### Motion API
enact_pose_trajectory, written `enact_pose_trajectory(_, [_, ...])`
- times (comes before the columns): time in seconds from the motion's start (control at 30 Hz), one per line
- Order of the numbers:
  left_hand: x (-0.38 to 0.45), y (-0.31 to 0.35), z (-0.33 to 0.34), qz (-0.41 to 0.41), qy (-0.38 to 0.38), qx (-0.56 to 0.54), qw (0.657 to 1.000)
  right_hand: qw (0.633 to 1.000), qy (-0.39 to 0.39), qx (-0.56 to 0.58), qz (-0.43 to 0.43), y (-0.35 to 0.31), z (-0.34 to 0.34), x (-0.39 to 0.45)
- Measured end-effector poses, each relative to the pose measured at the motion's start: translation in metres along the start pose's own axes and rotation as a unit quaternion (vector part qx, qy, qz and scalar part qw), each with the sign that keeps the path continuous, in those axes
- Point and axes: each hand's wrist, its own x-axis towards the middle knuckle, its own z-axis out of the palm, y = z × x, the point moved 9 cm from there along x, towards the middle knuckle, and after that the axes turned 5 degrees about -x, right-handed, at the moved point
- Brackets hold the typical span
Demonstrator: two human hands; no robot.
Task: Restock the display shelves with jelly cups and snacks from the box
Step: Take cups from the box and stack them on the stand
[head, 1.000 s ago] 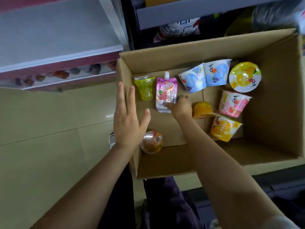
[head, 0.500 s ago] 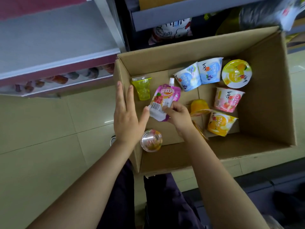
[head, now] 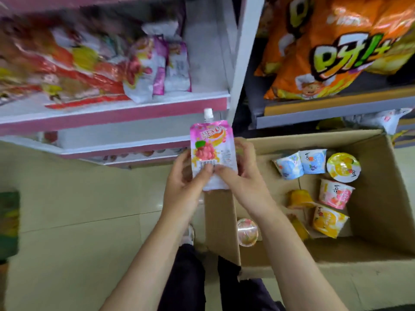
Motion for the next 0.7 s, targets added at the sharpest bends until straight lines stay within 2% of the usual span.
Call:
enact_pose_trajectory(0.13, [0.027,0.066,-0.039,0.084,0.024,0.012,0.996,0.996,-0.019,-0.041,-0.081,-0.058,0.054,0.029])
enact_pose_trajectory(0.27, [0.066,0.117,-0.057,0.150,0.026,0.100,0.983,0.985,0.053,-0.110,-0.126,-0.091,0.080,0.074])
enact_pose_trajectory(0.33, [0.082,0.126,-0.066,0.174,0.038,0.133,0.975,0.976,0.086,-0.154,-0.130,-0.092,0.085,0.089])
enact_pose_trajectory(0.43, [0.091,0.130,-0.069,0.224,0.024,0.193,0.955,0.958,0.090,-0.209,-0.174,-0.093,0.091,0.095])
enact_pose_trajectory(0.6, [0.081,0.137,-0.068,0.318,-0.004,0.231,0.920,0.949,0.101,-0.216,-0.204,-0.084,0.084,0.089])
enact_pose_trajectory(0.7, [0.083,0.139,-0.067,0.340,-0.011,0.305,0.890,0.924,0.094,-0.291,-0.228,-0.086,0.081,0.090])
